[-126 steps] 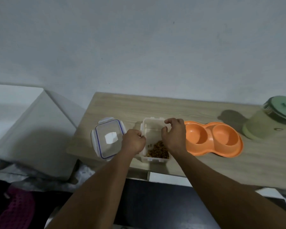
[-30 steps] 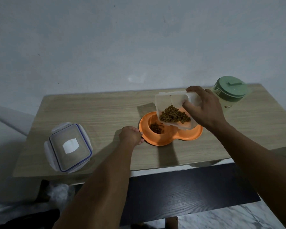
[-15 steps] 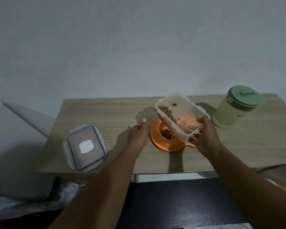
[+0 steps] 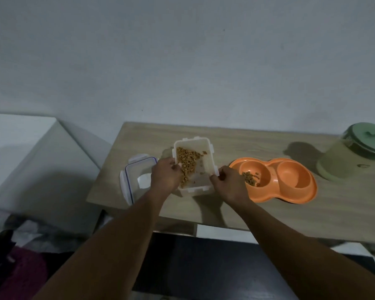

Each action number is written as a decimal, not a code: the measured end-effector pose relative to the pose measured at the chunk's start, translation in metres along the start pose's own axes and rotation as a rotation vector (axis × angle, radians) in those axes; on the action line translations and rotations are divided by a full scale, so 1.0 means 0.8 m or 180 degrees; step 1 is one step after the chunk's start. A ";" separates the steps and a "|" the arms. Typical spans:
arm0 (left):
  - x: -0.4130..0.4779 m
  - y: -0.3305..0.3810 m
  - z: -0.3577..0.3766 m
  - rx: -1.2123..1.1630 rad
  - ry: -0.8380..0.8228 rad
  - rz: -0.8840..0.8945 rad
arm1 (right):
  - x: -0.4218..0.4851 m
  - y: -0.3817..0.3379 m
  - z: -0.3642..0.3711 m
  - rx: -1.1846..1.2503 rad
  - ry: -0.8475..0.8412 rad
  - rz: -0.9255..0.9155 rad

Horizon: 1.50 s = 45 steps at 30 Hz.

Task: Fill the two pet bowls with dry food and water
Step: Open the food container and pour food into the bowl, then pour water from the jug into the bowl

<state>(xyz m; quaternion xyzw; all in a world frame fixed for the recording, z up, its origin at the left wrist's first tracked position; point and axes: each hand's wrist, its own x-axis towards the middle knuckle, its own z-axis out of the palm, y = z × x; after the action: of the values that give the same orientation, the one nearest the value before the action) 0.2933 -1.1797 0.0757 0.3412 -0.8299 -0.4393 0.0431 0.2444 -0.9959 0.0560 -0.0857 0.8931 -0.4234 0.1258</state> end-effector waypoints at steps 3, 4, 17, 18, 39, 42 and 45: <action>0.002 -0.011 0.000 0.0181 -0.0100 0.0078 | 0.001 0.005 0.016 -0.0540 0.0009 -0.0203; 0.000 -0.012 0.000 0.0236 -0.0121 0.0102 | 0.001 0.007 0.020 -0.0579 0.0004 -0.0187; -0.013 0.040 0.032 0.1603 0.1041 0.0732 | 0.011 0.015 -0.060 -0.0397 0.0618 -0.0377; -0.015 0.051 0.040 0.1581 0.1030 0.0868 | 0.015 0.024 -0.079 -0.0267 0.0728 -0.0321; -0.042 0.183 0.316 0.2833 -0.1460 0.1862 | 0.056 0.230 -0.358 0.1855 0.2718 0.1207; -0.038 0.184 0.319 0.2741 -0.1473 0.1851 | 0.078 0.229 -0.376 0.2448 0.2326 0.1119; -0.036 0.182 0.319 0.2723 -0.1491 0.1887 | 0.098 0.226 -0.388 0.2752 0.1789 0.1095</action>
<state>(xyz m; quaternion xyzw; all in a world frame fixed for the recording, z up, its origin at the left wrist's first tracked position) 0.1434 -0.9281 0.0372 -0.0257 -0.9815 -0.0972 -0.1627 0.0691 -0.6749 0.0923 0.2378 0.6379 -0.7320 -0.0265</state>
